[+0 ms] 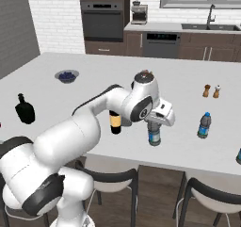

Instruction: Move the plastic bottles in the middle to the plastics group, and the glass bottles in the middle to the glass group.

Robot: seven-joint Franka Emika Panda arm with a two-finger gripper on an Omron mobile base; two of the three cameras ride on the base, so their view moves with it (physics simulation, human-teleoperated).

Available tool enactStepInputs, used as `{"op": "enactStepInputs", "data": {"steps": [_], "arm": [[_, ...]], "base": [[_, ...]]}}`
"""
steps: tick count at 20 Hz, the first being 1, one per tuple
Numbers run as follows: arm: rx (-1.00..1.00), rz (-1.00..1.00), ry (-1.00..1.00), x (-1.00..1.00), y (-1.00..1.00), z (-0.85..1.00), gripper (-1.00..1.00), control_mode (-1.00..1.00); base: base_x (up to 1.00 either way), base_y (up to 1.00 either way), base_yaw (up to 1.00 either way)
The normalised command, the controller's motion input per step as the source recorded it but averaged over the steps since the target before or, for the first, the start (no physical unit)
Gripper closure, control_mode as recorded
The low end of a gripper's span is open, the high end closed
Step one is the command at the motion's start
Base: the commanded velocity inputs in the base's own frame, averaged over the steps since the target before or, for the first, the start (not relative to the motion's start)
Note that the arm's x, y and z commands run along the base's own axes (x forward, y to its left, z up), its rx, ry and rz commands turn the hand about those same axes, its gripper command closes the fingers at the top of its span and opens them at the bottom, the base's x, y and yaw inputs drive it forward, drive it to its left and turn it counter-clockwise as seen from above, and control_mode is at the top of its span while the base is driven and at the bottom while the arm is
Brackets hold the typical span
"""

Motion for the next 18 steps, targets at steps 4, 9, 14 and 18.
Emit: {"op": "enactStepInputs", "data": {"steps": [4,9,14,18], "arm": [[0.00,-0.01,0.00,0.01,-1.00,0.21,1.00,-1.00],[0.00,0.00,0.00,-0.07,-0.82,0.07,1.00,-1.00],[-0.02,0.00,0.00,0.00,-0.43,-0.03,1.00,-1.00],[0.00,0.00,0.00,0.00,-0.13,-0.26,1.00,-1.00]], "base": [[0.00,0.00,0.00],[0.00,0.00,0.00],[0.00,0.00,0.00],[0.00,0.00,0.00]]}}
